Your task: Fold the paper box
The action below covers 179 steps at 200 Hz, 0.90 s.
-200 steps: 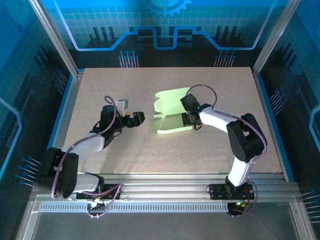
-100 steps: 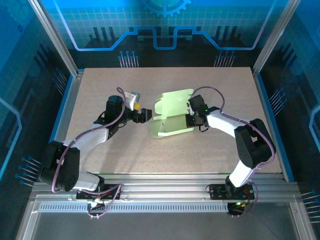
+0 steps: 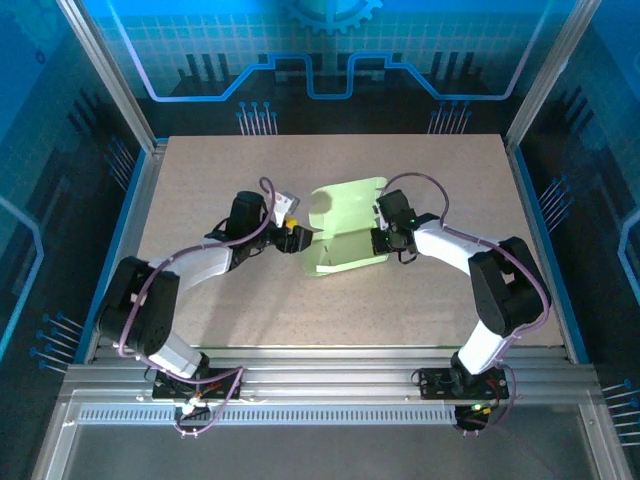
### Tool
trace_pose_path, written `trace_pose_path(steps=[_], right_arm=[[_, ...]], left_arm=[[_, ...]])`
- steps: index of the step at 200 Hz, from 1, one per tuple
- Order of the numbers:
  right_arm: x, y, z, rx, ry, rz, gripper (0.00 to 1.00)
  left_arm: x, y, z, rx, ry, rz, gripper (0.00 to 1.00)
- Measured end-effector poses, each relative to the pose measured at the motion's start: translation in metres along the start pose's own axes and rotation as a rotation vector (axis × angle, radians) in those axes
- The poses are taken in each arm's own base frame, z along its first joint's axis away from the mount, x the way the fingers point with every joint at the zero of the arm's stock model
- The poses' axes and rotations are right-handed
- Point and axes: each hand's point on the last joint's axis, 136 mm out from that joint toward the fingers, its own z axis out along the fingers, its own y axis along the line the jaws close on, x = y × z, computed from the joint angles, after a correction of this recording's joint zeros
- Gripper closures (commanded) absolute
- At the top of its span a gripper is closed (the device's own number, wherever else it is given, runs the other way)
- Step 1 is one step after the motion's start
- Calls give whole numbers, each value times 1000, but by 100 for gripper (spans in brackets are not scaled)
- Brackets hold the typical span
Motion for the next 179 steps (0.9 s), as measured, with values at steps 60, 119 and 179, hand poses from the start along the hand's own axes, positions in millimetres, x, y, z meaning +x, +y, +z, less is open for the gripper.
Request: trace_pose_path(steps=[60,119,179], right_arm=[[1,3,0,-18,3,0,100],[1,3,0,-18,4,0,100],[1,5,-1,-21,4,-5,100]], left_arm=[[17,8,30,52,69,-93,55],[9,10,41,71,63,-166,72],[16,18,46,25,105,-206,66]])
